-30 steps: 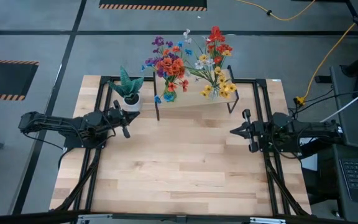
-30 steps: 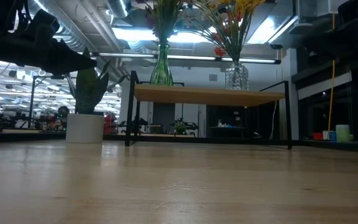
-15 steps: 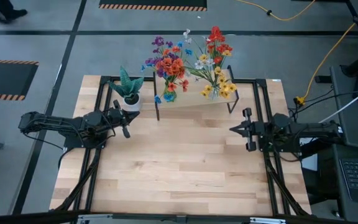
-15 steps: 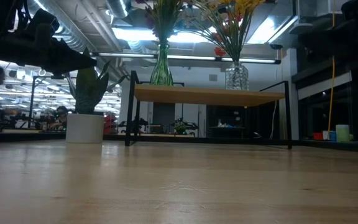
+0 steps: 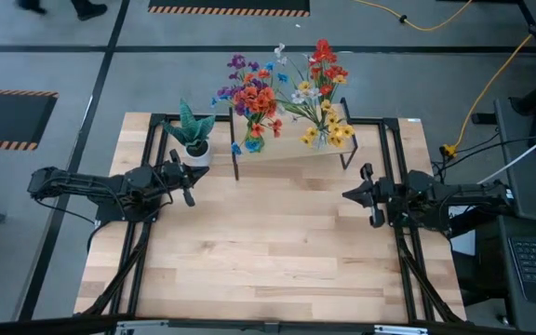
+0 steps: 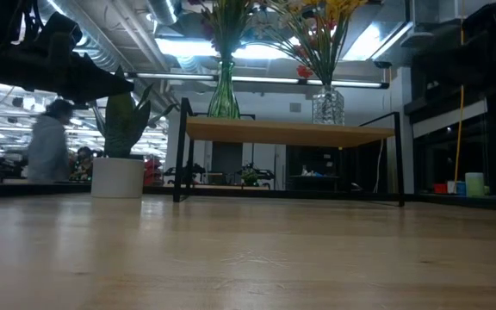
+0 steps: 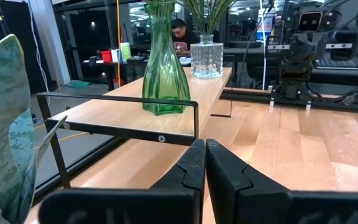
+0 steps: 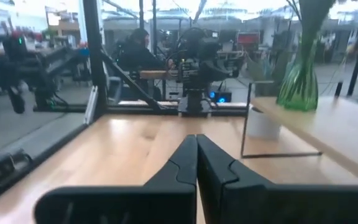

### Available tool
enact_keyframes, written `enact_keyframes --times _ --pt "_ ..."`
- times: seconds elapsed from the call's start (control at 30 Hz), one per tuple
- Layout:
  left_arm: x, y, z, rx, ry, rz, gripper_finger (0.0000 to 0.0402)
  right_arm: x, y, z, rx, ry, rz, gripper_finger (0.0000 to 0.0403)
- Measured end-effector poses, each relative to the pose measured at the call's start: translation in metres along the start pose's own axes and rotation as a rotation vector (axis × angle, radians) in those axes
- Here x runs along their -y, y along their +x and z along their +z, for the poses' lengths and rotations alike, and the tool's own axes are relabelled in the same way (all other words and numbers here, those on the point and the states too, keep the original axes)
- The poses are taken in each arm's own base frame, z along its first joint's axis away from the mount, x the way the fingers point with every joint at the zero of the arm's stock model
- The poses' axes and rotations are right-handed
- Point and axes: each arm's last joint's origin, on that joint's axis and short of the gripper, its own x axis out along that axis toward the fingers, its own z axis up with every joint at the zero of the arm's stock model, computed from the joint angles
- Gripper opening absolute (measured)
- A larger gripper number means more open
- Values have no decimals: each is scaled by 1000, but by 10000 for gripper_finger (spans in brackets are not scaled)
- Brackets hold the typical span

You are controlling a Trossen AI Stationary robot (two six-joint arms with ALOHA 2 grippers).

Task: Pick and place flowers into a vace then onto a shelf
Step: Return to Home Position

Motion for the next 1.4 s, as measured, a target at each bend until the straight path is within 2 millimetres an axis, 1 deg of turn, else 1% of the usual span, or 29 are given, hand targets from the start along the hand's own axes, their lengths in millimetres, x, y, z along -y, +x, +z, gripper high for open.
enact_keyframes --times 0.1,0.43,0.63,0.97,1.17,1.4 --pt "0 0 0 0 0 0 8 0 0 0 0 43 0 2" --pt "0 0 0 0 0 0 6 0 0 0 0 41 0 2" --pt "0 0 0 0 0 0 10 -5 0 0 1 -8 47 2" --pt "0 0 0 -4 2 0 6 -7 -3 2 23 24 69 2" --pt "0 0 0 -4 2 0 10 -7 -3 2 23 19 69 2" --pt "0 0 0 -4 2 0 6 -7 -3 2 24 17 69 2"
